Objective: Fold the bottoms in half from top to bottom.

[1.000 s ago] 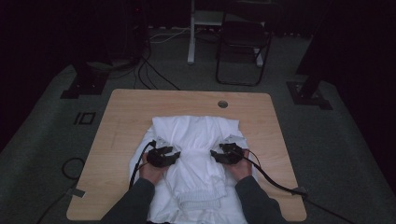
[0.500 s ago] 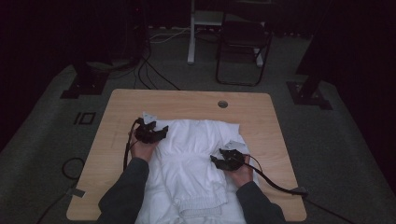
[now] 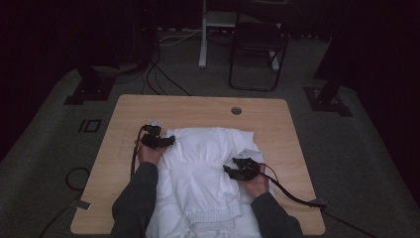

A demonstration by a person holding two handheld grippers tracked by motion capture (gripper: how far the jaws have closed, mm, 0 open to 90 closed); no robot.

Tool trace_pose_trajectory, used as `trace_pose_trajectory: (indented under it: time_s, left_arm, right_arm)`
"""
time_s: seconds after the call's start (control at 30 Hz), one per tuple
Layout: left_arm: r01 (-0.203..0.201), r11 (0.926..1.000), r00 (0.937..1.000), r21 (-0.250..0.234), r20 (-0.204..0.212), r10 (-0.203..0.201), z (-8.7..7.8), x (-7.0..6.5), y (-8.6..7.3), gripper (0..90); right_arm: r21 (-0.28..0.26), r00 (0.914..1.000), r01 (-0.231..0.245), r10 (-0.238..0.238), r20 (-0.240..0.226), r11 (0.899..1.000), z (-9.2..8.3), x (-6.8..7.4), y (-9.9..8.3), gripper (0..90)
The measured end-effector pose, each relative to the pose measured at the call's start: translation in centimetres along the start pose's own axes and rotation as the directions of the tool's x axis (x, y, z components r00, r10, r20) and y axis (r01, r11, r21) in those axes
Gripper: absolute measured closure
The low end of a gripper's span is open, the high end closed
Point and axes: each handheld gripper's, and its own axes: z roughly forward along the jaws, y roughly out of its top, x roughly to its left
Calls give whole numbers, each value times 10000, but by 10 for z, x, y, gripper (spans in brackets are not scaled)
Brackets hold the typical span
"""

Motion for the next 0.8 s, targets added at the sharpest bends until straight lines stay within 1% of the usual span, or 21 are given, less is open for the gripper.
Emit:
trace_pose_trajectory:
  time_s: [0.03, 0.1, 0.13, 0.17, 0.23, 0.3, 0.33, 0.4, 0.43, 0.47, 0.57, 0.6, 0.63, 0.67, 0.73, 0.77, 0.8]
  left_arm:
    - [-33, 10000, 10000, 25, 92, 33, 0, 0, 0, 280]
    - [-231, 9997, 9994, 117, 266, 228, -1, -3, 2, 372]
    - [-316, 9994, 9992, 160, 254, 312, -1, -4, 2, 394]
    - [-361, 9991, 9991, 199, 237, 357, 0, -4, 3, 401]
    - [-353, 9990, 9990, 263, 274, 345, 0, -4, 4, 405]
    - [-360, 9989, 9989, 313, 295, 351, 0, -4, 4, 404]
    - [-362, 9989, 9989, 314, 301, 352, 0, -4, 4, 405]
    - [-359, 9989, 9989, 305, 308, 349, 0, -4, 4, 404]
    - [-361, 9989, 9989, 299, 312, 351, 0, -4, 4, 403]
    - [-362, 9989, 9989, 304, 322, 352, 0, -4, 5, 403]
    - [-346, 9991, 9987, 263, 385, 336, 0, -3, 5, 403]
    - [-360, 9990, 9986, 257, 401, 350, 0, -3, 5, 403]
    - [-345, 9991, 9985, 247, 430, 334, 0, -2, 5, 402]
    - [-328, 9992, 9985, 246, 457, 316, 0, -2, 5, 402]
    - [-287, 9993, 9985, 241, 470, 276, 0, -2, 5, 402]
    - [-286, 9993, 9985, 244, 467, 274, 0, -2, 5, 402]
    - [-293, 9993, 9985, 248, 462, 281, 0, -2, 5, 402]
  right_arm:
    - [128, 10000, -32, 33, -91, 9999, 0, -1, 2, 443]
    - [257, 9995, -137, 144, -297, 9996, -2, -6, 8, 433]
    - [122, 9996, -140, 143, -227, 9998, -5, -8, 11, 422]
    - [-67, 9999, -114, 114, -4, 9999, -8, -13, 16, 410]
    - [-496, 9984, -291, 314, 466, 9983, -16, -25, 28, 391]
    - [-847, 9943, -634, 703, 803, 9944, -20, -43, 41, 356]
    - [-889, 9914, -899, 977, 874, 9920, -20, -54, 47, 341]
    - [-918, 9822, -1455, 1550, 1061, 9851, -15, -75, 55, 309]
    - [-879, 9763, -1694, 1793, 1208, 9816, -10, -85, 57, 291]
    - [-798, 9708, -1962, 2051, 1248, 9773, -5, -94, 58, 283]
    - [-547, 9531, -2677, 2727, 1317, 9620, 12, -115, 60, 250]
    - [-465, 9466, -2953, 2989, 1209, 9543, 18, -120, 60, 238]
    - [-299, 9422, -3136, 3149, 1144, 9491, 23, -123, 60, 231]
    - [-96, 9399, -3215, 3204, 1182, 9468, 28, -126, 59, 228]
    - [54, 9396, -3231, 3201, 1210, 9464, 35, -127, 59, 219]
    - [166, 9396, -3182, 3130, 1382, 9479, 38, -127, 59, 212]
    - [226, 9383, -3203, 3139, 1450, 9470, 41, -126, 59, 215]
